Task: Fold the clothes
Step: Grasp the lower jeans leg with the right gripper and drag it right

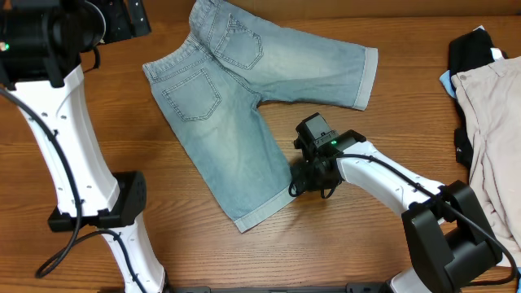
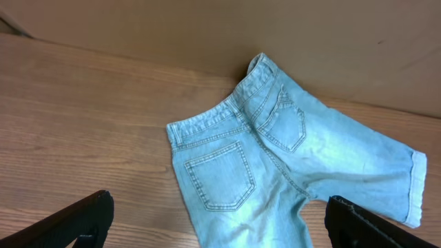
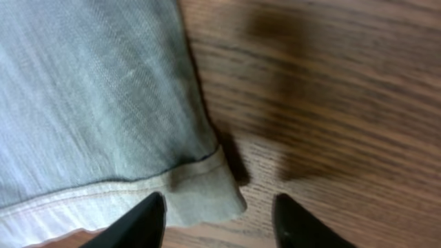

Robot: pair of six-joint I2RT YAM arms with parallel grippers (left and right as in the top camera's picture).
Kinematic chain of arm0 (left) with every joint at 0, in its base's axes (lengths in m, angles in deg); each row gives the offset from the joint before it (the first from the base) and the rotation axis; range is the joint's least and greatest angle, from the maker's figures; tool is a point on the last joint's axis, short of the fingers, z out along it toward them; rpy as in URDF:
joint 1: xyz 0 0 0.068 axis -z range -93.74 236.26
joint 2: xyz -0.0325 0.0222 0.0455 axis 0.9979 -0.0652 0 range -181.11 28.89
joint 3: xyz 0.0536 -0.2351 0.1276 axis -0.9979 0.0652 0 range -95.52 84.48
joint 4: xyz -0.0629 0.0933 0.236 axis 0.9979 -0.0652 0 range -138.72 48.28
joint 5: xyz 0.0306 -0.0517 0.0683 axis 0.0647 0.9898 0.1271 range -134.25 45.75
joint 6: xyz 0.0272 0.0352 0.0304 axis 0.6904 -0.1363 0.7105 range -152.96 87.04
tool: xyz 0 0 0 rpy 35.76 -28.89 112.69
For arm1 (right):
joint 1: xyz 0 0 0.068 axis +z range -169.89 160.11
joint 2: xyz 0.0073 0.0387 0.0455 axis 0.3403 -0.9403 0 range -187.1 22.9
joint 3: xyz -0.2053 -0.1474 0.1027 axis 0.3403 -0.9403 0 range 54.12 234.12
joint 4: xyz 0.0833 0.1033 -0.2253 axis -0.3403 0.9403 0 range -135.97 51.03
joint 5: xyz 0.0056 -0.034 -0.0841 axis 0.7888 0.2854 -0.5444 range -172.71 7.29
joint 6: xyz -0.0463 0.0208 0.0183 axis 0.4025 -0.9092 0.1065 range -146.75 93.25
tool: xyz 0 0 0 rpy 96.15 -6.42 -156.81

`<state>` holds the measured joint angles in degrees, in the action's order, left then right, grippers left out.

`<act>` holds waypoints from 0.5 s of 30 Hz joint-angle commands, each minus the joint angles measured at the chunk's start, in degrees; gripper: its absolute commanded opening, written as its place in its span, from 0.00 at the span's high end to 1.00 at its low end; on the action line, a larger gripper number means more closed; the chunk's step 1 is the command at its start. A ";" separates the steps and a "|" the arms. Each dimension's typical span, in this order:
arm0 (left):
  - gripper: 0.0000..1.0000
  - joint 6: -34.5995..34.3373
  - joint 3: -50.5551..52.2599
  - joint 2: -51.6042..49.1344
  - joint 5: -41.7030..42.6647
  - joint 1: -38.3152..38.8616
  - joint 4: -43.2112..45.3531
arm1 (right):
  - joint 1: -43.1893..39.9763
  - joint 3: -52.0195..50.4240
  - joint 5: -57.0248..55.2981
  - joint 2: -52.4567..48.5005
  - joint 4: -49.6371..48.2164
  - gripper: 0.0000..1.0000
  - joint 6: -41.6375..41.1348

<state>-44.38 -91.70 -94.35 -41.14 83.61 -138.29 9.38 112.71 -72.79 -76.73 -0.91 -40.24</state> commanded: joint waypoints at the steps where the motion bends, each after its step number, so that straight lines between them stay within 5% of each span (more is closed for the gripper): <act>1: 0.00 1.20 0.33 -2.10 -0.76 0.07 -0.22 | 0.02 -0.42 -0.22 -0.24 -1.60 0.55 -0.20; 5: 0.00 1.20 0.70 -3.48 -0.79 0.07 -0.22 | 0.02 -0.63 -0.24 -0.26 -2.91 0.75 -0.20; 8: 0.00 1.20 0.74 -4.66 -0.76 0.07 -0.22 | 0.02 -0.98 -0.22 -0.31 -3.48 0.80 -0.22; 10: 0.00 1.18 0.74 -5.38 -0.76 0.07 -0.22 | 0.02 -1.57 -0.24 -0.35 -3.78 0.80 -0.20; 12: 0.00 1.18 0.74 -6.14 -0.76 0.07 -0.22 | 0.02 -2.78 -0.24 -0.35 -4.37 0.58 -0.22; 15: 0.00 1.16 0.74 -6.78 -0.70 0.07 -0.22 | 0.02 -3.52 -0.20 -0.35 -4.35 0.56 -0.22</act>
<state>-44.38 -91.09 -99.83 -41.14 83.61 -138.40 9.38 110.52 -72.86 -76.73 -4.97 -40.42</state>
